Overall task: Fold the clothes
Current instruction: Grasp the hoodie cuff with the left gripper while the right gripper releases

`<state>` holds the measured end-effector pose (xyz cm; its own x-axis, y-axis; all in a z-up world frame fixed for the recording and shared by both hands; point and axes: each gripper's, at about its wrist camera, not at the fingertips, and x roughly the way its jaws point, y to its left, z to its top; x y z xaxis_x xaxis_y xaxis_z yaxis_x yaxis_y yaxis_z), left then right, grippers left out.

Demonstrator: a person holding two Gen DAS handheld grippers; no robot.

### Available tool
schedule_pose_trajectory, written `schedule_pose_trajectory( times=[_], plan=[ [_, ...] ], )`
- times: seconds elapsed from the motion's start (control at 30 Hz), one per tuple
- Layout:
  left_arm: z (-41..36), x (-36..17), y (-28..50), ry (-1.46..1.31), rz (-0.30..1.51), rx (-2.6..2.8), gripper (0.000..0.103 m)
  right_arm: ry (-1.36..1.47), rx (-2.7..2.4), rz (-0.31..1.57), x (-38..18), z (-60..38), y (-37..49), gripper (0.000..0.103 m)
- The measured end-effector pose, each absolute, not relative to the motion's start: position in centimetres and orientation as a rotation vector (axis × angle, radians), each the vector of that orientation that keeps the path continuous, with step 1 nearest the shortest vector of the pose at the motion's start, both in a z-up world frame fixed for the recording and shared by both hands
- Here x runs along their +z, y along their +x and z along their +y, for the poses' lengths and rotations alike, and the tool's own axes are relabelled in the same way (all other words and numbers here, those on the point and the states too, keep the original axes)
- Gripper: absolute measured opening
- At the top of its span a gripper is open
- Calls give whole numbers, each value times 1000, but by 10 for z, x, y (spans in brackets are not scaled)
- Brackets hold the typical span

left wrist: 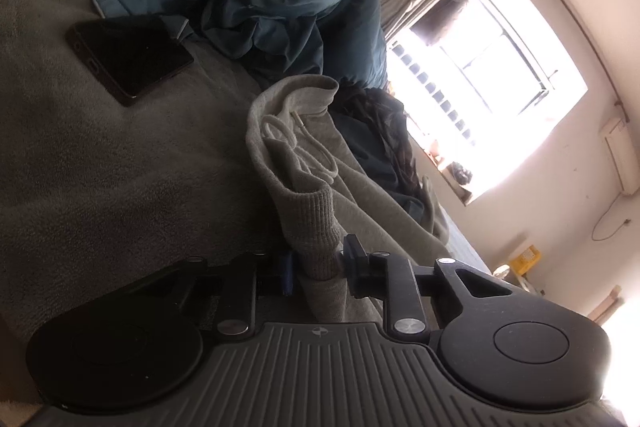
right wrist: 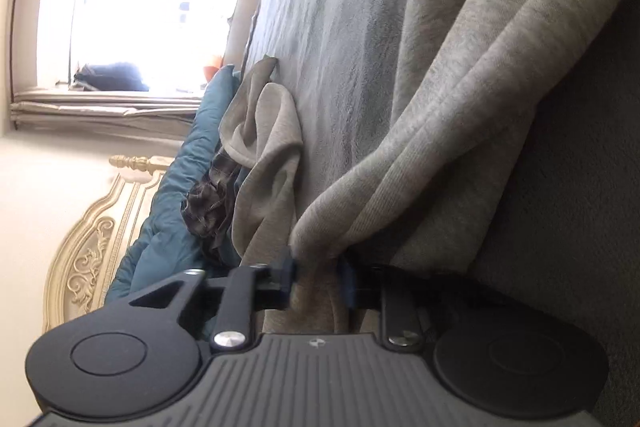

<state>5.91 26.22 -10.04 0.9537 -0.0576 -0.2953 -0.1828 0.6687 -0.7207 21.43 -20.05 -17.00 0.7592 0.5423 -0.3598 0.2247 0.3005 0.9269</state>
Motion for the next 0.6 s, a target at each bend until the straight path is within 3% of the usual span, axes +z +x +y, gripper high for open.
schedule_pose_trajectory(
  times=[0.4,0.6],
  plan=[
    [339,-62,50,-919,260,82,16,1122,462,784,-101,-188,119,10],
    [358,-93,42,-943,335,136,15,1112,452,1000,-145,-170,70,10]
  ],
)
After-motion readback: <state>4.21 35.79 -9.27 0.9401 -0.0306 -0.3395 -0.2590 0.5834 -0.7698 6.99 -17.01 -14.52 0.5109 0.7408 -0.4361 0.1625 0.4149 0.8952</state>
